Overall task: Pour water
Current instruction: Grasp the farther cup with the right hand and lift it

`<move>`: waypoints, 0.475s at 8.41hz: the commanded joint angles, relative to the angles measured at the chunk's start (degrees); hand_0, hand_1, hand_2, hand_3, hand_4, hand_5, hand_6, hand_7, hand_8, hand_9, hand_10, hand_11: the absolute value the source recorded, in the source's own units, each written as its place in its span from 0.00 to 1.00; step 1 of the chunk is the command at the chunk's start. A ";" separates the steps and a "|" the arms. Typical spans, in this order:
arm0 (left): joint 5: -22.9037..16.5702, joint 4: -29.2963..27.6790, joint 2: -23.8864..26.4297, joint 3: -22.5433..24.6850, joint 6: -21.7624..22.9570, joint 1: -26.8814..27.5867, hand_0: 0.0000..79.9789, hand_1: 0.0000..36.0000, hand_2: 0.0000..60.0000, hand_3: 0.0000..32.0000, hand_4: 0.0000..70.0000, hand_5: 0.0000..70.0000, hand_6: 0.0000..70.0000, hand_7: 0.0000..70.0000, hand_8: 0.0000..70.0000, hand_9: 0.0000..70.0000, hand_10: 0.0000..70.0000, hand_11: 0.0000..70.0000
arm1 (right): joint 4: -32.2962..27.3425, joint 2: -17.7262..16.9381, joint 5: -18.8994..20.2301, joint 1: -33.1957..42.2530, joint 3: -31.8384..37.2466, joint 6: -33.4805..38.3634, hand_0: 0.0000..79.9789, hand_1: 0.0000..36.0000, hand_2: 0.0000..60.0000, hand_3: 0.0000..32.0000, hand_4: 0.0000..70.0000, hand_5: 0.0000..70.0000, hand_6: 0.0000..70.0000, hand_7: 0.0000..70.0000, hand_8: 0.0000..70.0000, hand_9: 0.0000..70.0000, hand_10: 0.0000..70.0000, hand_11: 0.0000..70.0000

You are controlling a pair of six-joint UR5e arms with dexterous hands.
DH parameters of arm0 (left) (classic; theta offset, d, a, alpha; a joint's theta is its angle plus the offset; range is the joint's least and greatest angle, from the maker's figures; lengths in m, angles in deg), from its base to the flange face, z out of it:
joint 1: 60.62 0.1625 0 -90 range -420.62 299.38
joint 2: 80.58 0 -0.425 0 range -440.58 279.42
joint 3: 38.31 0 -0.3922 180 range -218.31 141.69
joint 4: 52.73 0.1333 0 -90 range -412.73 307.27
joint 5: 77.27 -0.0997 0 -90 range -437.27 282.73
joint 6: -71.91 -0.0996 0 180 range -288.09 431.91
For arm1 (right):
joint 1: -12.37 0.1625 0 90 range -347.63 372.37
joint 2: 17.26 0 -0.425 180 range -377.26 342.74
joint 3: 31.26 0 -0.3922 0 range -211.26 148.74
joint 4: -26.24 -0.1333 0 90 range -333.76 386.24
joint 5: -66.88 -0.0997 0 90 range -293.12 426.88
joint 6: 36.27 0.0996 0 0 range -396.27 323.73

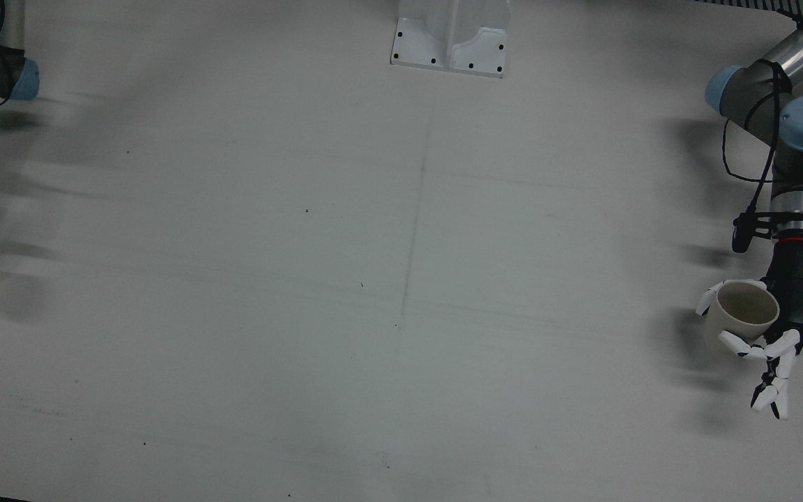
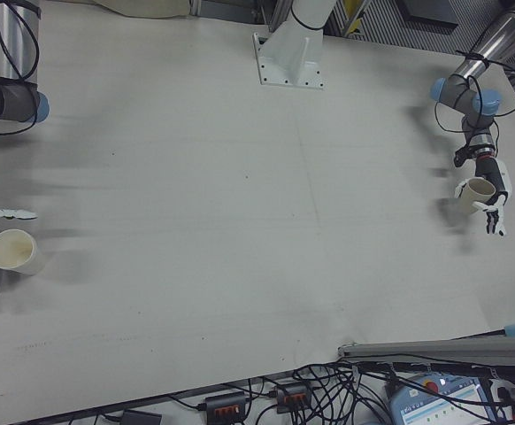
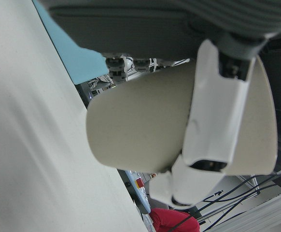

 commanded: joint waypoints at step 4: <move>0.00 -0.06 -0.10 0.08 -0.01 -0.09 0.95 1.00 1.00 0.00 0.89 1.00 0.15 0.20 0.04 0.04 0.09 0.17 | 0.10 0.77 -3.68 -2.96 -0.26 -0.79 0.60 0.39 0.18 0.00 0.18 0.17 0.09 0.20 0.05 0.06 0.05 0.10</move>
